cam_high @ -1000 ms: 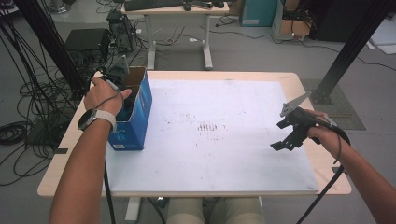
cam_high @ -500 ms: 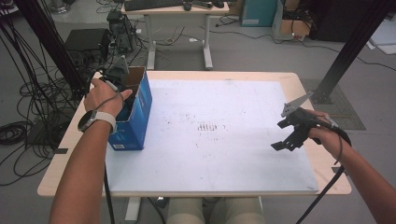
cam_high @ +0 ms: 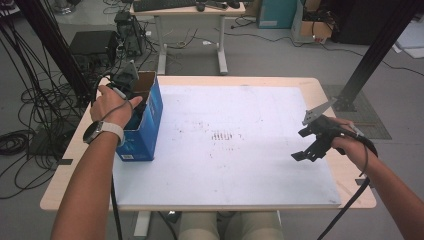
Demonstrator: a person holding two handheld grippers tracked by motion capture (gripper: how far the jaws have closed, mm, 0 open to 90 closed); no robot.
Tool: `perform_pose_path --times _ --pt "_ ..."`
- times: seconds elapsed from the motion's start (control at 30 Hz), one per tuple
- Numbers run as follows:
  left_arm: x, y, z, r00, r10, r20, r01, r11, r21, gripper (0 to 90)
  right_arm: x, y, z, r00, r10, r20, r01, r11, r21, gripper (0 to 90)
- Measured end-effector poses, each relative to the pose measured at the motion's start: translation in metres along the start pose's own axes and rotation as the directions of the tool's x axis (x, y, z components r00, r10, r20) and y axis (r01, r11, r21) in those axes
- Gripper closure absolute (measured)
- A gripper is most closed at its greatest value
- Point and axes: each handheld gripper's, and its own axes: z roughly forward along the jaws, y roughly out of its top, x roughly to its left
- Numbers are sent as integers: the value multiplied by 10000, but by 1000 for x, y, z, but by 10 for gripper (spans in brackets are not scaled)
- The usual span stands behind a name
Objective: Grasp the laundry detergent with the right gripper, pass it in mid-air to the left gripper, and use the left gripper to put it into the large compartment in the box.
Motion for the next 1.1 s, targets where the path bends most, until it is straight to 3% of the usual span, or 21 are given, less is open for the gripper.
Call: perform_pose_path --times 0.4,0.73,0.87,0.97,1.1 --pt "6 -3 -6 9988 -6 480 15 9998 -185 238 1 3 1 10000 -43 -15 43 10000 36 31" --pt "5 -4 -12 9989 182 421 -161 9987 -489 192 1 4 2 9999 -90 -75 90 10000 41 31" --pt "5 -6 -20 9991 194 369 -169 9977 -652 150 1 4 1 10000 -55 -41 55 10000 16 31" --pt "6 -6 -31 9981 197 576 -140 9951 -980 143 0 3 0 10000 -2 -56 2 10000 9 31" --pt "9 -7 -44 9981 -84 604 160 9920 -1250 113 0 3 0 10000 10 -48 -10 10000 30 31"
